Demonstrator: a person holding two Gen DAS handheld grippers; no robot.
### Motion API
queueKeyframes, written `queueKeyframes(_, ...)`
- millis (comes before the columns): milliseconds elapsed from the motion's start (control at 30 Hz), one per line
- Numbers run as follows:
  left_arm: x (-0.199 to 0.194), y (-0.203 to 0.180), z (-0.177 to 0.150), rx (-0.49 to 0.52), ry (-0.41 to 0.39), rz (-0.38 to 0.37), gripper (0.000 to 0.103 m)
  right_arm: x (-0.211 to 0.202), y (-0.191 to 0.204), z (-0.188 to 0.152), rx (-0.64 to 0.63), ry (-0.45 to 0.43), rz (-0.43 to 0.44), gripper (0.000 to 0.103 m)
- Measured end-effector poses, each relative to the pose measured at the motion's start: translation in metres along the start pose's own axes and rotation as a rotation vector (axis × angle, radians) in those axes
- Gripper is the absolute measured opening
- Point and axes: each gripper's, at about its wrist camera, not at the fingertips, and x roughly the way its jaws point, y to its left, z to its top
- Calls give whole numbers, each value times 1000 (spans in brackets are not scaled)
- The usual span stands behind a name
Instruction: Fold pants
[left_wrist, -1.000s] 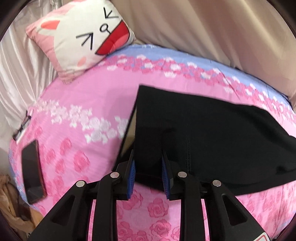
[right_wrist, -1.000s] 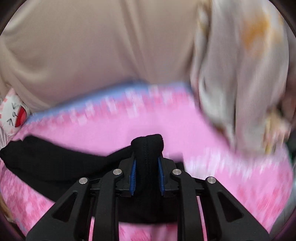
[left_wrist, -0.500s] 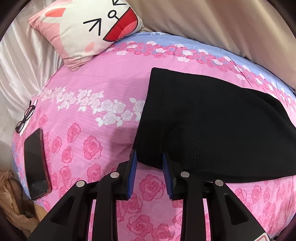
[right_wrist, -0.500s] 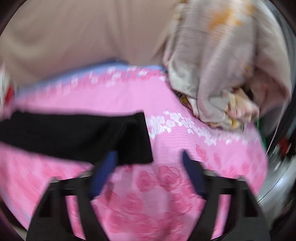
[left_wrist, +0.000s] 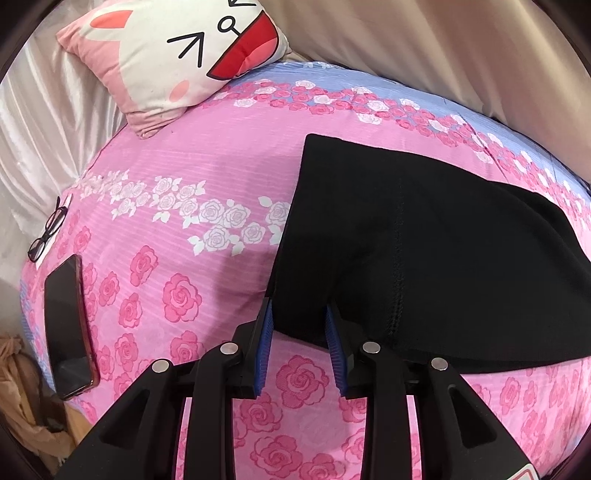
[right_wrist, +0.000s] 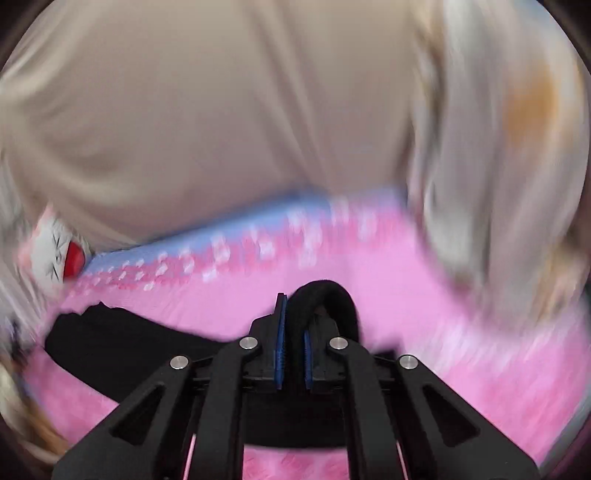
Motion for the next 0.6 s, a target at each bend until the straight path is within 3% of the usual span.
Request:
queueKeyframes(67,0,1,-3,6,-4,-9,29,16,-12,-38,-70,147,-42,16)
queueKeyframes(133,2,2,-7,16,-2,-13,31,35,-29,-88,-96,325,-139,27)
queueKeyframes(167,3,2,-9,19,1,-12,34,36,-39,-112,-73,396,-179,25)
queueKeyframes(233,6,3,-11,27,10,-3,36,27,-52,-129,-7,405,-200,27)
queueKeyframes(300,8,4,-10,27,18,5,42,10,-60,-128,92,335,-162,28)
queueKeyframes(433,8,3,-6,11,19,9,42,6,-63,-95,216,231,-75,71)
queueKeyframes(500,10,2,-5,6,19,15,43,28,-58,-77,222,240,-24,72)
queueKeyframes(600,14,-1,-6,1,23,33,49,83,-40,-72,202,358,-19,71)
